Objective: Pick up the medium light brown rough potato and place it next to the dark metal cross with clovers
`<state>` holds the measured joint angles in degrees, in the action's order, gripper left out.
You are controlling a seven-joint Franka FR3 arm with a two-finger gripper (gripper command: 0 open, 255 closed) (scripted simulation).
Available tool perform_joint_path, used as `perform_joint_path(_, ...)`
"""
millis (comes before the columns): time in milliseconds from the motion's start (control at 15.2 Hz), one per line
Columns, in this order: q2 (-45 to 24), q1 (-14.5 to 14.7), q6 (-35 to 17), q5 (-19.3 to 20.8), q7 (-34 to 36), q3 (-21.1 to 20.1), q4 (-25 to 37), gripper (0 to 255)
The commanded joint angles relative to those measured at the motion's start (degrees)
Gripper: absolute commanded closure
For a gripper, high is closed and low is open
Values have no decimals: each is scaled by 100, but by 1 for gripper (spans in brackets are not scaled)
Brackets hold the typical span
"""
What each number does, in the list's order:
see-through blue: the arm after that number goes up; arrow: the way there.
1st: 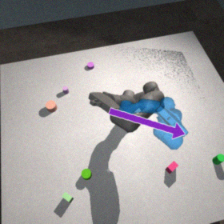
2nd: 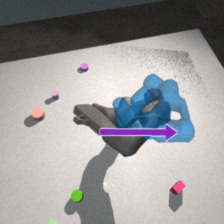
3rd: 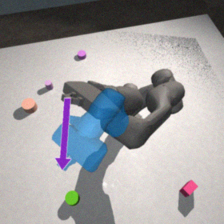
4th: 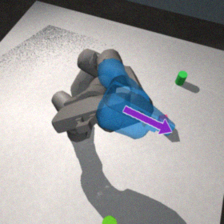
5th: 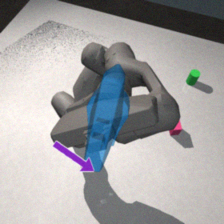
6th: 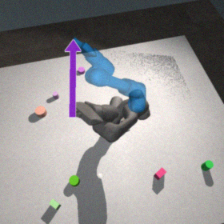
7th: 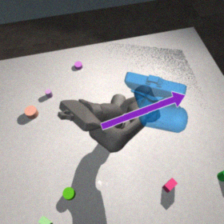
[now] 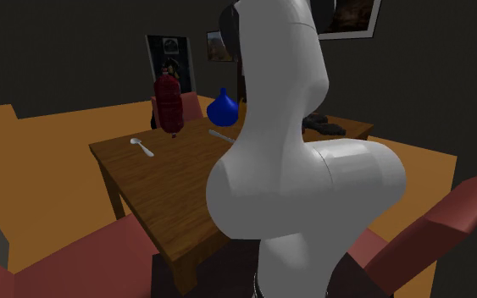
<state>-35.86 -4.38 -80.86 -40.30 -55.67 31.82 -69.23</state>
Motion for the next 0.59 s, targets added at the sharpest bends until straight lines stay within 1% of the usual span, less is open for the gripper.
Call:
perform_joint_path(0,-52,3,-96,-16,-59,-9,-65,255)
perform_joint_path(528,-154,97,-567,-58,-304,-30,-523,255)
